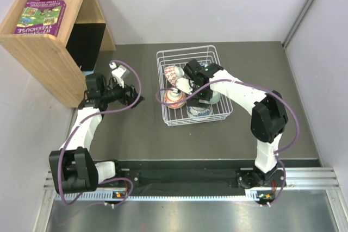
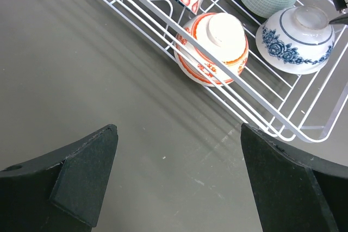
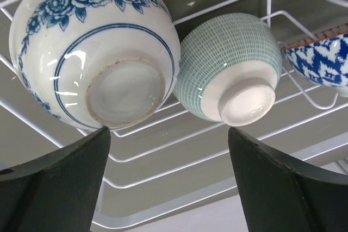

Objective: Load the bowls into the dish rack

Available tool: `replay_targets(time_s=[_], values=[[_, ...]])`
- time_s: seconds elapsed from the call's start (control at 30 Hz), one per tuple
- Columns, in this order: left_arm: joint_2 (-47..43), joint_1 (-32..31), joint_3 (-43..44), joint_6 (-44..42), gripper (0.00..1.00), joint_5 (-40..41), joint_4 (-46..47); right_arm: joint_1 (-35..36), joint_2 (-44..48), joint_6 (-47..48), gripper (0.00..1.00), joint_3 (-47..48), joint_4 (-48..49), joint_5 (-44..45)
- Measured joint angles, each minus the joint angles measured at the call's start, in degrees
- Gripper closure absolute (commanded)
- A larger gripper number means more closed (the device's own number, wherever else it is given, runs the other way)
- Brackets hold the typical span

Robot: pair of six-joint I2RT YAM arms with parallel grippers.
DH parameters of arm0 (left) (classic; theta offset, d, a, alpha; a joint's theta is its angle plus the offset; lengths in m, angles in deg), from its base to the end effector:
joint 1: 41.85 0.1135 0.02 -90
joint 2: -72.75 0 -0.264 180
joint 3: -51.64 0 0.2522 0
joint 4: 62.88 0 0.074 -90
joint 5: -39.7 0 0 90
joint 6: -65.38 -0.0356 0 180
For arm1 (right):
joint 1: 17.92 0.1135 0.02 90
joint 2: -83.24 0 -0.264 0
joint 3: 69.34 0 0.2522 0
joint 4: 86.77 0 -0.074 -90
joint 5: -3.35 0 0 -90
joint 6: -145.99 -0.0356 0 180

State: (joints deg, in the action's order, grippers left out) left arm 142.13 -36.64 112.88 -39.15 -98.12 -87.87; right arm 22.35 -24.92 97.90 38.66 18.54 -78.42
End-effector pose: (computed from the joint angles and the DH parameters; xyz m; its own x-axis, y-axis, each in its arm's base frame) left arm 0.2600 -0.0028 0.2714 -0.3871 0.1339 -0.9123 0.6758 0.7143 -0.1820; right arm 0.2955 0.2437 0.2582 -0.1398 -0.9849 -0.1022 -0.9468 0.1632 -0.2774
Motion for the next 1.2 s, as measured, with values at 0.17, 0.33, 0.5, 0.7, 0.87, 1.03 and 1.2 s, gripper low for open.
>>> replay_targets(time_s=[0.17, 0.33, 0.5, 0.7, 0.87, 1.03, 1.2], values=[[0.0, 0.0, 0.0, 0.0, 0.01, -0.2, 0.0, 0.7, -0.8, -0.2, 0.12, 0.9, 1.7, 0.7], [0.0, 0.0, -0.2, 0.0, 0.01, -0.3, 0.0, 1.3, -2.6, -0.6, 0.12, 2.0, 3.0, 1.5], [0.0, 0.0, -0.6, -0.1, 0.01, -0.3, 0.0, 1.7, -3.5, -1.0, 0.12, 2.6, 3.5, 2.2], [0.0, 0.0, -0.9, -0.2, 0.01, 0.3, 0.1, 1.5, -3.2, -1.9, 0.06, 4.9, 4.9, 3.7], [1.6, -0.2, -0.9, 0.5, 0.01, 2.9, 0.8, -0.2, -0.7, -4.2, 0.04, 7.2, 11.4, 8.5], [5.6, -3.3, 0.5, 1.9, 0.01, 9.2, 1.1, -6.4, 1.5, -6.6, 0.04, 8.0, 19.7, 14.7], [12.7, -11.0, 5.3, 3.0, 0.01, 17.0, 2.7, -14.3, 1.1, -8.4, 0.05, 8.2, 25.4, 19.9]])
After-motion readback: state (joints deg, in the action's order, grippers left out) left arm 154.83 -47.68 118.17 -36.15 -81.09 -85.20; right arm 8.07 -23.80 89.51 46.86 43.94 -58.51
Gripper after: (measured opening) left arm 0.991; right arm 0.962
